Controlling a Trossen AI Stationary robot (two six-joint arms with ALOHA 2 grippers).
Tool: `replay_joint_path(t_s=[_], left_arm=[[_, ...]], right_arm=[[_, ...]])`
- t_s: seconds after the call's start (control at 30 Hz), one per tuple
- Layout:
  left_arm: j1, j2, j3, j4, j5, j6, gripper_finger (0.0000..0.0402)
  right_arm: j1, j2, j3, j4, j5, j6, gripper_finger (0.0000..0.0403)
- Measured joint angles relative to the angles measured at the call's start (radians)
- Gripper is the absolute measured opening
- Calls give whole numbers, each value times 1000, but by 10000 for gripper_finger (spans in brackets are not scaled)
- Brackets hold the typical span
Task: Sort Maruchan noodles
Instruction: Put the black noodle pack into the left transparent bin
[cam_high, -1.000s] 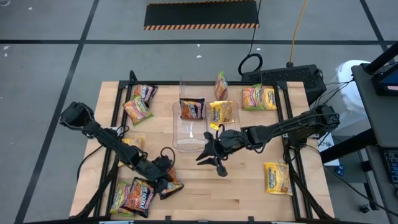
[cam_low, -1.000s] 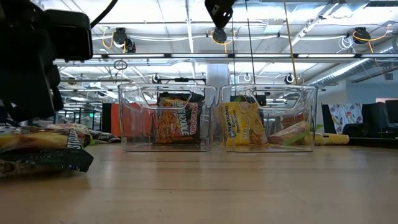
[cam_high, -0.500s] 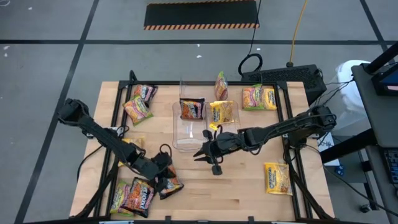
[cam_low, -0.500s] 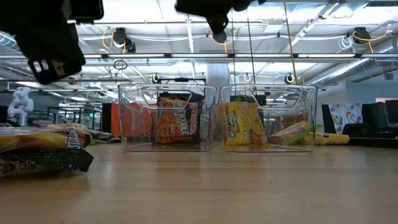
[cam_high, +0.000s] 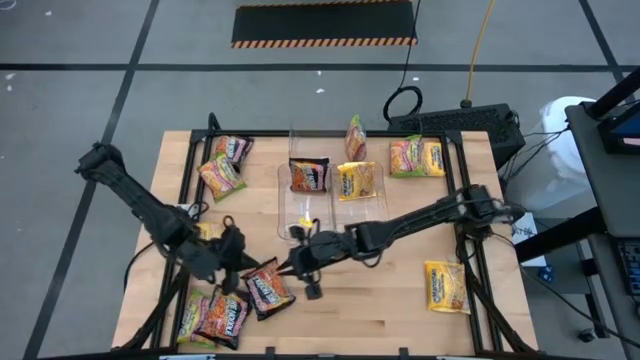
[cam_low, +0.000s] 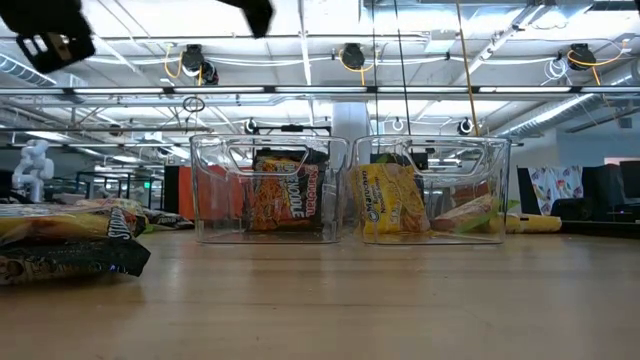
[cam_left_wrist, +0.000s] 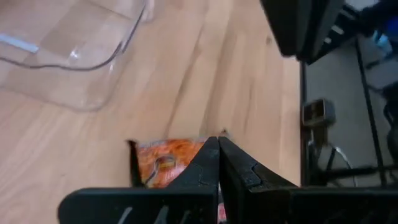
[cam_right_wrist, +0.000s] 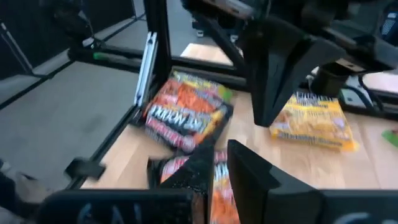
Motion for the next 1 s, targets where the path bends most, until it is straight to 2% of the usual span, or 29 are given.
replay_joint_path(t_s=[0.17, 0.27, 0.57, 0.77, 1.0], left_arm=[[-89, -107, -2, -101, -31, -1, 1], [-138, -156, -2, -137, -64, -5, 1], [-220, -200, -2, -179, -113, -23, 1], [-228, -200, -2, -173, -135, -31, 1], [-228, -200, -2, -160, -143, -47, 1]], right_arm=[[6, 146, 176, -8, 0, 19, 38], [18, 201, 227, -54, -1, 29, 38], [77, 230, 206, -304, -5, 37, 38], [105, 230, 186, -304, -5, -42, 38], [109, 230, 139, -244, -12, 101, 44]])
